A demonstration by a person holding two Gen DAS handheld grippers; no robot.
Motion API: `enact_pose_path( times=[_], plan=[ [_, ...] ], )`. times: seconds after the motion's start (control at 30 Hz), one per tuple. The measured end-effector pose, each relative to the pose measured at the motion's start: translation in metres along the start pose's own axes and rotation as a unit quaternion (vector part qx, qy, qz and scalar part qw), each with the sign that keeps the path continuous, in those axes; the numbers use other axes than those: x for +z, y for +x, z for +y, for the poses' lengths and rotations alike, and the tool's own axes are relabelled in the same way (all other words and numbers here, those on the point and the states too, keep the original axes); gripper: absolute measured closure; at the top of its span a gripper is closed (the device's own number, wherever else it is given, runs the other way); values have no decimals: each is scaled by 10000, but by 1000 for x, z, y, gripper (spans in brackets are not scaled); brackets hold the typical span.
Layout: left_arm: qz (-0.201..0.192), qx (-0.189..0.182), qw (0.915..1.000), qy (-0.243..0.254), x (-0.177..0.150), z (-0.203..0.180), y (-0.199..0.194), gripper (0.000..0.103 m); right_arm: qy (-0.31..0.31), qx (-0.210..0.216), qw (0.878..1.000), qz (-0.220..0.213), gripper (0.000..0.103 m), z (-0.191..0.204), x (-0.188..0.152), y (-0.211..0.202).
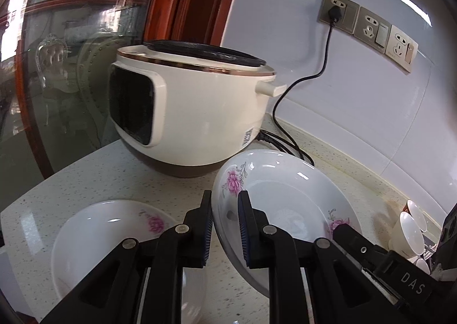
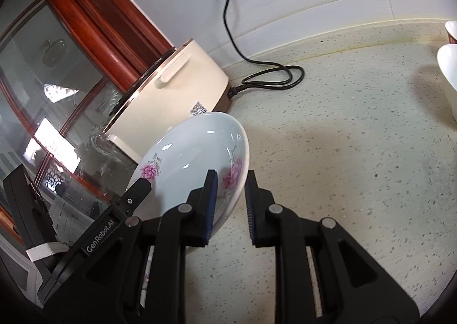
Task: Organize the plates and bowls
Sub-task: 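Carry both held plates past the rice cooker toward the plate stack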
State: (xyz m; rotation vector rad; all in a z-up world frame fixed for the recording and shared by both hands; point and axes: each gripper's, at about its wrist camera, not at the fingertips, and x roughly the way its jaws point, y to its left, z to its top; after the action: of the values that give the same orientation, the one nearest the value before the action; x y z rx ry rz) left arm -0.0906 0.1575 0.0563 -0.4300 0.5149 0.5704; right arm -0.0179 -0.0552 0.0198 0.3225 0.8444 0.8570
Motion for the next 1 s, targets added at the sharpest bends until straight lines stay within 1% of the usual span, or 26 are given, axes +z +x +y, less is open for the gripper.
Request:
enact_pose_path(
  times=[0.17, 1.0],
  plan=[
    [-6, 118, 9999, -44, -3, 10, -4, 86, -96, 56, 9999, 61, 80, 8, -5, 2],
    [-180, 451, 9987, -183, -10, 60, -38, 86, -687, 446, 9961, 338, 80, 49, -38, 21]
  ],
)
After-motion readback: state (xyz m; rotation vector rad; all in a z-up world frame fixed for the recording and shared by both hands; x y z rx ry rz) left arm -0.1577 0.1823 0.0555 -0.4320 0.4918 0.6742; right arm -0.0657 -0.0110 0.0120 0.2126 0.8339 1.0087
